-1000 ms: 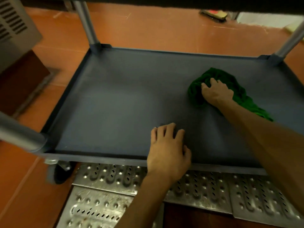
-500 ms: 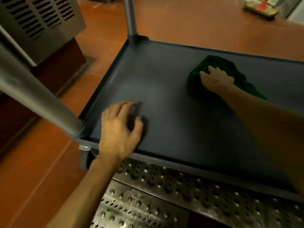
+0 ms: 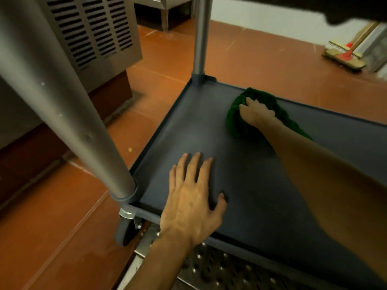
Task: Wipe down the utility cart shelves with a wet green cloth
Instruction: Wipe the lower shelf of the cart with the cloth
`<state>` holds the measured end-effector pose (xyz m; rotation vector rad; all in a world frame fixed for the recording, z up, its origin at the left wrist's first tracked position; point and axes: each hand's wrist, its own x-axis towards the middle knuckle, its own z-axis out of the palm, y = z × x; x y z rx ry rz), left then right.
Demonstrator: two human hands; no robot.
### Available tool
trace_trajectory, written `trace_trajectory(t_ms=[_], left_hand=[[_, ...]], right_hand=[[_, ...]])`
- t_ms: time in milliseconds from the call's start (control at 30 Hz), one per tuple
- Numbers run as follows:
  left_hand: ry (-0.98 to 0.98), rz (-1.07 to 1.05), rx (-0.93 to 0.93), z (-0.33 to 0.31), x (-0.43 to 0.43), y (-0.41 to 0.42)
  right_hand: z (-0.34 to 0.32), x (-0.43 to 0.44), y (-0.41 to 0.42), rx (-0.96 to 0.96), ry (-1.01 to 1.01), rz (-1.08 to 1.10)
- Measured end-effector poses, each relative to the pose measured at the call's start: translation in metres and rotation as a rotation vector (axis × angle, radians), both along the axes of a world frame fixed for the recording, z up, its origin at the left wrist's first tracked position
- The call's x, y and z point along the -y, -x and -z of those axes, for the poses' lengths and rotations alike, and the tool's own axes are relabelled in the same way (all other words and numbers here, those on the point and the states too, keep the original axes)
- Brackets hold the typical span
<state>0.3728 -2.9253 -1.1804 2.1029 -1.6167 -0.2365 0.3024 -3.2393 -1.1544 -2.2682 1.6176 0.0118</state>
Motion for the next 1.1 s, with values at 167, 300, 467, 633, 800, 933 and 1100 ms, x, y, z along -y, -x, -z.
trace_trajectory(t_ms=[167, 300, 467, 633, 800, 933, 1100], left_hand=[[-0.015, 0.012, -0.006, 0.0, 0.003, 0.003], [0.023, -0.022, -0.065, -0.002, 0.004, 0.003], [0.081, -0.031, -0.124, -0.003, 0.002, 0.004], [0.271, -0.073, -0.127, -0.002, -0.001, 0.005], [0.337, -0.095, -0.115, -0.002, -0.004, 0.003], [0.45, -0.09, -0.113, -0.005, -0.009, 0.004], [0.554, -0.219, -0.188, -0.004, -0.016, 0.001]], right_hand=[[-0.01, 0.003, -0.04, 0.033, -0.099, -0.053], [-0.01, -0.019, -0.079, 0.046, -0.046, -0.181], [-0.001, -0.041, -0.098, 0.104, -0.009, -0.288], [0.011, -0.074, -0.099, 0.105, 0.049, -0.409], [0.012, -0.114, -0.091, 0.07, 0.083, -0.523], [0.021, -0.148, -0.071, 0.032, 0.218, -0.73], [0.021, -0.195, -0.052, 0.08, 0.152, -0.801]])
